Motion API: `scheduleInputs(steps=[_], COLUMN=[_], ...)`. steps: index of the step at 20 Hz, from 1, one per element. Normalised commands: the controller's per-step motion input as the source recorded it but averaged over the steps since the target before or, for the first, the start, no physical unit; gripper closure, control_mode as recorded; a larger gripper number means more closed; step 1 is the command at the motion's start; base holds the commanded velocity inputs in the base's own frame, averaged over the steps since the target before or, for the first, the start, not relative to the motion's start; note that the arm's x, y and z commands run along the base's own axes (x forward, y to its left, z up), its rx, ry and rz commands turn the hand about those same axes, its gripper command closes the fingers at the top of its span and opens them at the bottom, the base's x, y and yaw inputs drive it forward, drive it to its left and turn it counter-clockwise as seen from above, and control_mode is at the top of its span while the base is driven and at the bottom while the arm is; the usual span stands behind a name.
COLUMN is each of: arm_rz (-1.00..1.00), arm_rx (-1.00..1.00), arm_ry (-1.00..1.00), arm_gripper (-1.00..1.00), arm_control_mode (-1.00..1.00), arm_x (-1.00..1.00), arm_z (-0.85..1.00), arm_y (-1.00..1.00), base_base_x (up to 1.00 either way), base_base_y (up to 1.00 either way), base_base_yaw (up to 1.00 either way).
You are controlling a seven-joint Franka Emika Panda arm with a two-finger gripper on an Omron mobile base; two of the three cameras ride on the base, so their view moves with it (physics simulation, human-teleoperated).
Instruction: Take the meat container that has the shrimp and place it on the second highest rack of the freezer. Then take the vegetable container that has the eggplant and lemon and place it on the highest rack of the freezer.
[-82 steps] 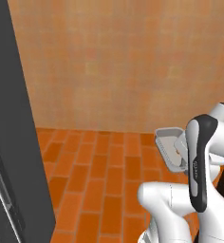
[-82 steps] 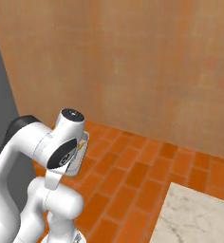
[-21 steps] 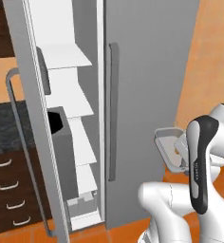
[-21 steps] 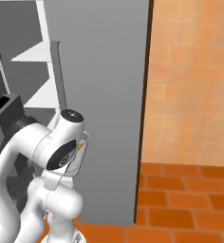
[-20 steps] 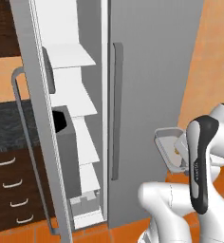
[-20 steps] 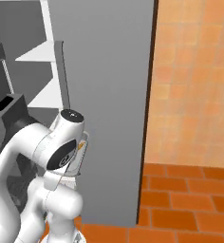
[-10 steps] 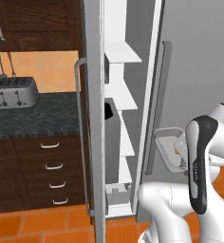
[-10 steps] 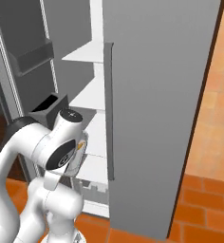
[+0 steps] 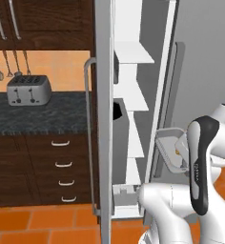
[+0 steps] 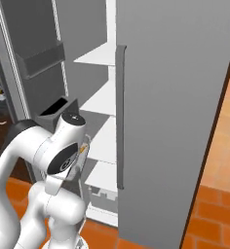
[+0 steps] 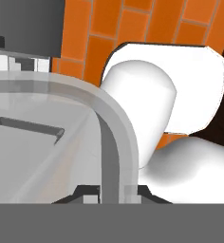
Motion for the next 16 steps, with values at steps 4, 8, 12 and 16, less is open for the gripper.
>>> scheduleInputs(steps=[4, 8, 12, 16], arm_rz=[0.00, 0.00, 0.00, 0.00], arm_rx=[0.00, 0.00, 0.00, 0.00], arm_ry=[0.00, 0.00, 0.00, 0.00], arm_gripper=[1.00, 1.00, 1.00, 1.00], arm_control_mode=[1.00, 1.00, 1.00, 1.00], arm_x=[0.00, 0.00, 0.00, 0.00], arm_z=[0.00, 0.00, 0.00, 0.00], arm_y=[0.00, 0.00, 0.00, 0.00], base_base_x=[0.68, 0.32, 0.10, 0.11], base_base_y=[0.06, 0.46, 0.30, 0.11], base_base_yaw=[0.15, 0.05, 0.11, 0.33])
